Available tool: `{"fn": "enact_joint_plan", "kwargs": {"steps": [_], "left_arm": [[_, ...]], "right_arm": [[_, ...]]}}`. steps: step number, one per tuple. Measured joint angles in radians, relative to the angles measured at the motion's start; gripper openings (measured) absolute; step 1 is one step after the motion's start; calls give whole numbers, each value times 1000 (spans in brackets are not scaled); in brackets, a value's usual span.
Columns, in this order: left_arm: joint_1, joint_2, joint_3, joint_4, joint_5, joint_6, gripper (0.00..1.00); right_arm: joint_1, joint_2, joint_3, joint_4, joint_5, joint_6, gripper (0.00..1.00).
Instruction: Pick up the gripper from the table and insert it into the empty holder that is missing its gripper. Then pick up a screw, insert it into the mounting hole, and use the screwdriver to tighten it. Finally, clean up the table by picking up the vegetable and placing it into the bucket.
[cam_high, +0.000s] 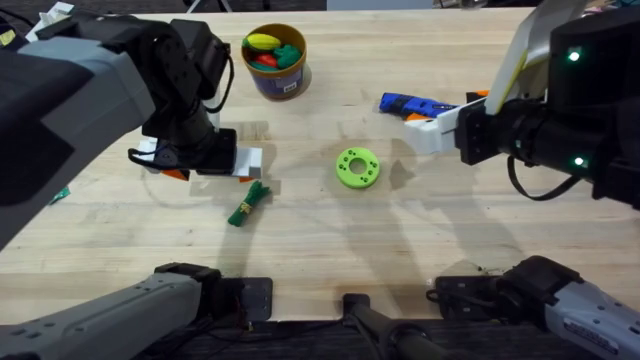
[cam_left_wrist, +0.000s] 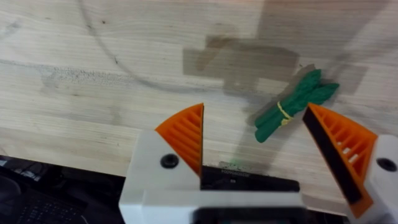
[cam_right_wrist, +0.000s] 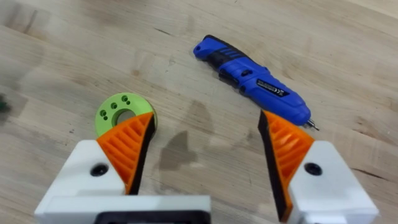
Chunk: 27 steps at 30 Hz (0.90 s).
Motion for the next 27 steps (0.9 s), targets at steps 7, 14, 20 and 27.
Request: {"fn": "enact_joint_plan", "kwargs": {"steps": [7, 14, 20, 27], "left_arm": [[7, 6, -2, -32, 139, 140, 980], [-2, 6, 3, -2, 271, 412, 980], [-4, 5, -86, 69, 241, 439, 980], [-33, 6, -189, 130, 235, 446, 892]], "right_arm": [[0, 0, -1, -10, 0, 0, 987], [0, 0, -1, -11, 0, 0, 987], [0, 0, -1, -11, 0, 0, 987], [0, 0, -1, -11, 0, 0, 987]]}}
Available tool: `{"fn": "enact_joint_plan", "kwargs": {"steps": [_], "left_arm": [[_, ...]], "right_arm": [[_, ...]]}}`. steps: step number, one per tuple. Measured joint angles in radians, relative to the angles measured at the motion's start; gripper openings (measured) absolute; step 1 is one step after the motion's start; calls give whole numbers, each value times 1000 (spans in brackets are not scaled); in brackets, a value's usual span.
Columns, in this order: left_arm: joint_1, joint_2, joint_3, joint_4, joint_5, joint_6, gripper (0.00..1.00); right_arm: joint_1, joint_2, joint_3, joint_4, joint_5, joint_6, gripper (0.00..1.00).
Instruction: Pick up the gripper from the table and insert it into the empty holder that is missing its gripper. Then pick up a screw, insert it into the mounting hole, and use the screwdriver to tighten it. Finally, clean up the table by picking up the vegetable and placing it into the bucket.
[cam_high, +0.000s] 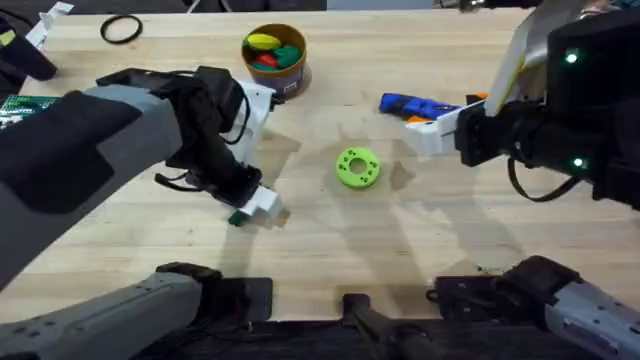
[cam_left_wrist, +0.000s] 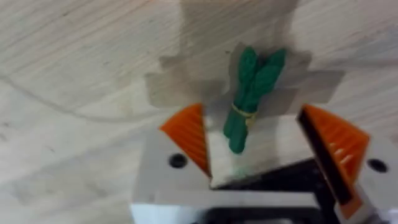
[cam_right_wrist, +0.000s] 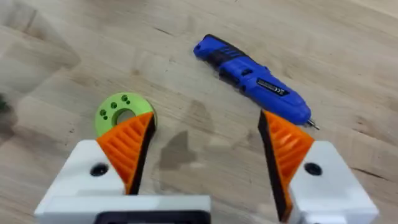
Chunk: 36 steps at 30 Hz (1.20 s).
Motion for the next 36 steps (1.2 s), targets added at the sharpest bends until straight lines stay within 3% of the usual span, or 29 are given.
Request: {"fn": "enact_joint_plan", "kwargs": {"steps": [4, 5, 16, 17, 23, 26, 32, 36], "left_arm": [[-13, 0, 0, 20, -4, 10, 357], [-13, 0, 0, 20, -4, 11, 311], [-14, 0, -73, 65, -12, 12, 336], [-14, 0, -73, 76, -19, 11, 36], [-14, 0, -57, 80, -18, 12, 25], [-14, 0, 12, 76, -18, 6, 25], [-14, 3, 258, 94, -18, 1, 25], [-14, 4, 403, 233, -18, 0, 25]], "right_arm": [[0, 0, 0, 0, 0, 0, 987], [0, 0, 0, 0, 0, 0, 987], [0, 0, 0, 0, 0, 0, 987], [0, 0, 0, 0, 0, 0, 987], [0, 0, 0, 0, 0, 0, 987], [0, 0, 0, 5, 0, 0, 987], [0, 0, 0, 15, 0, 0, 987], [0, 0, 0, 15, 0, 0, 987]]}}
